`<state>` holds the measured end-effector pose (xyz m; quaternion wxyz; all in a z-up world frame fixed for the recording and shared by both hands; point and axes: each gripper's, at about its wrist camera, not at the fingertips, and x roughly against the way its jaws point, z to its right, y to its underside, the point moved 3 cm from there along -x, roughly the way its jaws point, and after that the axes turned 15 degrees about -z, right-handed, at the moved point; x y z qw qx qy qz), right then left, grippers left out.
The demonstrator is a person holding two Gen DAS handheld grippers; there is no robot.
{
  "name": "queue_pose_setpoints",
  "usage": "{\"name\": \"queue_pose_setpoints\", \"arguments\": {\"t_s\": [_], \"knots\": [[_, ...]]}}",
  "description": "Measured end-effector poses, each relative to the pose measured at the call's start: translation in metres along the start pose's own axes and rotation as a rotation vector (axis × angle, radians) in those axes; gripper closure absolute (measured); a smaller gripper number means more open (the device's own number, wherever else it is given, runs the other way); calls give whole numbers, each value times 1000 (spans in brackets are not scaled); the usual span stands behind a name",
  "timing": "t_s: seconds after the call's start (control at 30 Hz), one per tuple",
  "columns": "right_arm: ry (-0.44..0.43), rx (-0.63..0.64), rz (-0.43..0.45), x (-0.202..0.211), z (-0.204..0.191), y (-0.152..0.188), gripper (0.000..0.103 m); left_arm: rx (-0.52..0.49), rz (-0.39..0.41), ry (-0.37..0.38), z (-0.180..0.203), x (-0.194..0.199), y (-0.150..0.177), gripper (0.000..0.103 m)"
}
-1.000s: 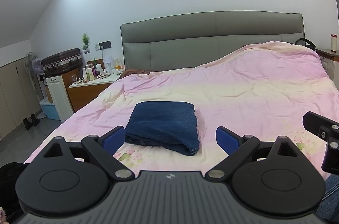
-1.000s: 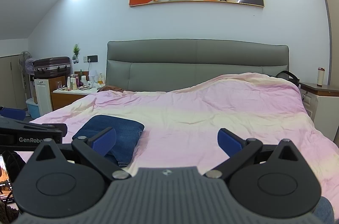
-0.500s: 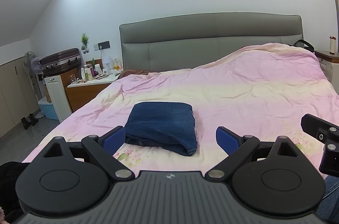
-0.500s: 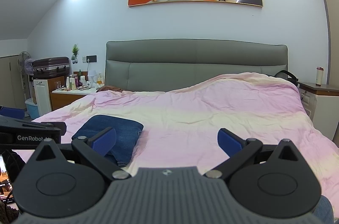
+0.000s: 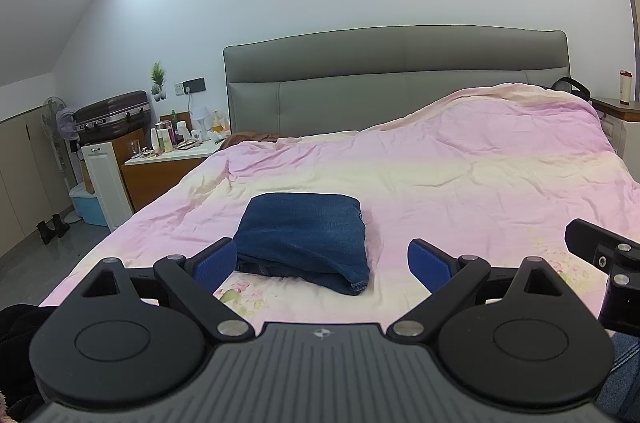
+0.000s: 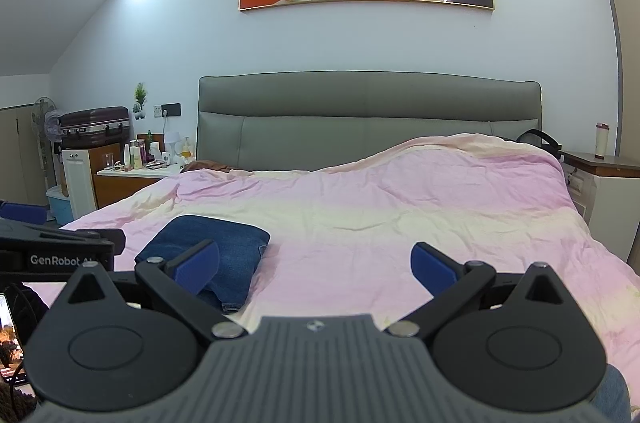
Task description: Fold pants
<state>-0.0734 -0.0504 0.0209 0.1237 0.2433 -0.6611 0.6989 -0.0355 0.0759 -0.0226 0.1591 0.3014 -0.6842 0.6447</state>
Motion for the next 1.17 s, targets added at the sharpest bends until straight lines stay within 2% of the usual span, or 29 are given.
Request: {"name": "queue_pose_setpoints", "arguments": {"t_s": [1.17], "knots": [[2,-14,-19,0,-1,-1,5,-3,6,4,-1,2,-6,0]]}}
